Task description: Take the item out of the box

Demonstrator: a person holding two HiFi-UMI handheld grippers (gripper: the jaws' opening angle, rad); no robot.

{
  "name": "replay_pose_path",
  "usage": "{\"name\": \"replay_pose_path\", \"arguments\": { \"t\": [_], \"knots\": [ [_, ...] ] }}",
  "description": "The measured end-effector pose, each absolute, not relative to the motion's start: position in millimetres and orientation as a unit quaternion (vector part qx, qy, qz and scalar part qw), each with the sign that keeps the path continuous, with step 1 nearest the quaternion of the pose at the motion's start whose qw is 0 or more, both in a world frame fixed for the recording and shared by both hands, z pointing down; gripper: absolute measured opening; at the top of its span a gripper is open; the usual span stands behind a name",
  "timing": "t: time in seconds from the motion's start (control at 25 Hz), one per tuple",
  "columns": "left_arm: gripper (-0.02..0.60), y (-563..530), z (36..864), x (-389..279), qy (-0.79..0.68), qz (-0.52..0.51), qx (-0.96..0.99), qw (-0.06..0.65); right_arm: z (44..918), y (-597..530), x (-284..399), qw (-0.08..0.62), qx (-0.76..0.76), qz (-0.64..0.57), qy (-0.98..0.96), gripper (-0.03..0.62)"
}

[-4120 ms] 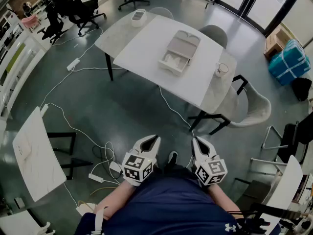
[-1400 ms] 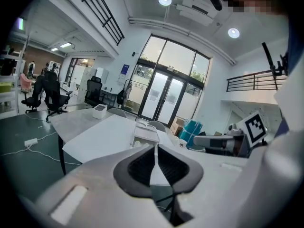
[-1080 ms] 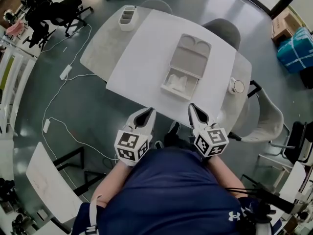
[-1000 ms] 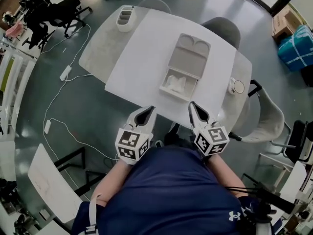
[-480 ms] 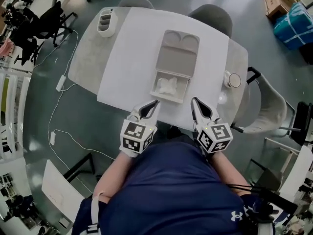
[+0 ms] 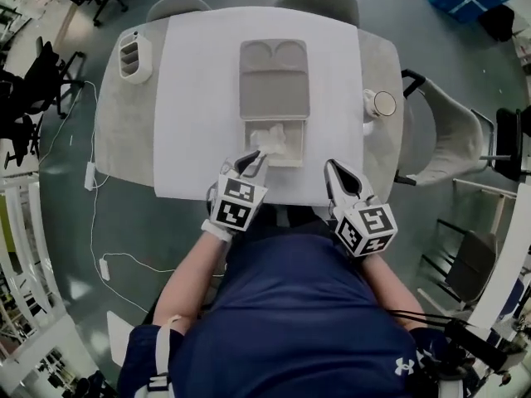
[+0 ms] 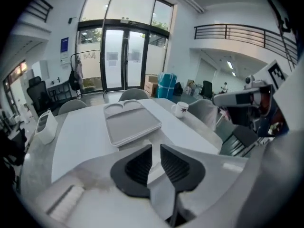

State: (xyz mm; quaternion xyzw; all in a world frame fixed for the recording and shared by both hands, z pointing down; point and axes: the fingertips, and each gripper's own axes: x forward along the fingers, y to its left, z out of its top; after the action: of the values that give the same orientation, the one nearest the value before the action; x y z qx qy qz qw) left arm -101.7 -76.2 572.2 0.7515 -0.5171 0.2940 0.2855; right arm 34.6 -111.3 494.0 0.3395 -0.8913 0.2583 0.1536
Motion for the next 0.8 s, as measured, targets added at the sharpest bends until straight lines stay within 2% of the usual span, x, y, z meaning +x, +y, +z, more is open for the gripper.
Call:
{"name": "replay_pose_path", "arguments": {
  "t": [0.28, 0.8],
  "knots": [
    [0.061, -86.2, 622.2, -91.3, -0.429, 0.422, 0.758, 0.252, 501.9, -111.5, 58.0, 0.141, 0.395, 0.279, -0.864, 0.002],
    [0.063, -97.9, 702.2, -93.2, -0.287, 0.577, 0.730, 0.229, 508.5, -108.6, 105.8, 0.116, 0.489, 0.302, -0.810, 0.002]
  ]
}}
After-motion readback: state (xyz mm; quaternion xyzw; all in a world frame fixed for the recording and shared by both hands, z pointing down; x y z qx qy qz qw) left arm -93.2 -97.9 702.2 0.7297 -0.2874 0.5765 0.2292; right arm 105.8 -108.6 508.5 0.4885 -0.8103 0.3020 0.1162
